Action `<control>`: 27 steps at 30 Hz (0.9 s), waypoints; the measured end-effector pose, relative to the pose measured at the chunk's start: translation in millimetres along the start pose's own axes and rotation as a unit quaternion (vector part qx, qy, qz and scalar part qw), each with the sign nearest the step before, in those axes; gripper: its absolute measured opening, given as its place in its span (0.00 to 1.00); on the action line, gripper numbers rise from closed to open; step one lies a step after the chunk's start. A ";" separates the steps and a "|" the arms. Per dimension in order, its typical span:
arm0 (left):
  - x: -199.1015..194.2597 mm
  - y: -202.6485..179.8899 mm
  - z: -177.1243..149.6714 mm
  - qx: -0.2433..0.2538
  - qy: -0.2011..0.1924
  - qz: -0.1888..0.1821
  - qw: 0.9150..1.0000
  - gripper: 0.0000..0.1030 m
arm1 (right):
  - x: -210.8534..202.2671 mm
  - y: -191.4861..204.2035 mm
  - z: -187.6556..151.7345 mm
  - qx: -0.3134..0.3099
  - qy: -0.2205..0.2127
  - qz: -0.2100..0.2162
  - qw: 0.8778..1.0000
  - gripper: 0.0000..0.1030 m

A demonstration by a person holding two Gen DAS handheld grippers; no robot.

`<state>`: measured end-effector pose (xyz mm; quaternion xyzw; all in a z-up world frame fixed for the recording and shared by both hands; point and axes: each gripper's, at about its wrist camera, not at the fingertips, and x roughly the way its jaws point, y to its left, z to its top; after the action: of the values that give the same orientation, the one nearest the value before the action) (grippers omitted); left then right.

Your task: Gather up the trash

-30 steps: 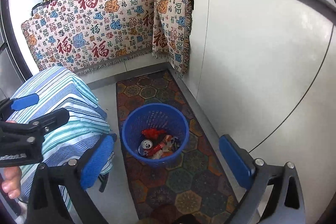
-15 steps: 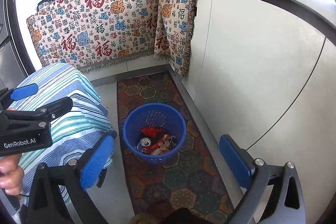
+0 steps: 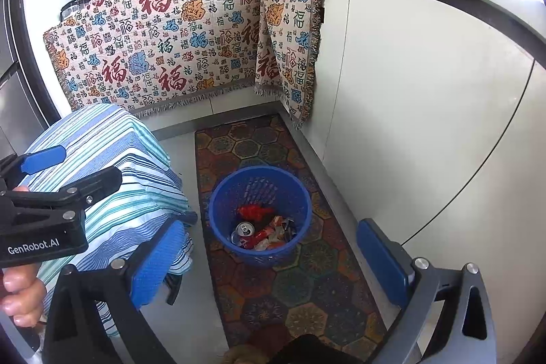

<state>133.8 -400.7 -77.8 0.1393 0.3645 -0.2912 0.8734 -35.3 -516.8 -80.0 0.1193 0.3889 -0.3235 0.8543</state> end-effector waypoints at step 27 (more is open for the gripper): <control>0.5 5.8 -3.0 -0.003 0.010 -0.003 1.000 1.00 | -3.0 5.3 3.6 -0.006 0.001 0.004 1.000 1.00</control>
<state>135.9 -394.9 -80.1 0.1386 0.3741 -0.2916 0.8694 -31.3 -513.0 -75.6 0.1159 0.3910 -0.3180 0.8559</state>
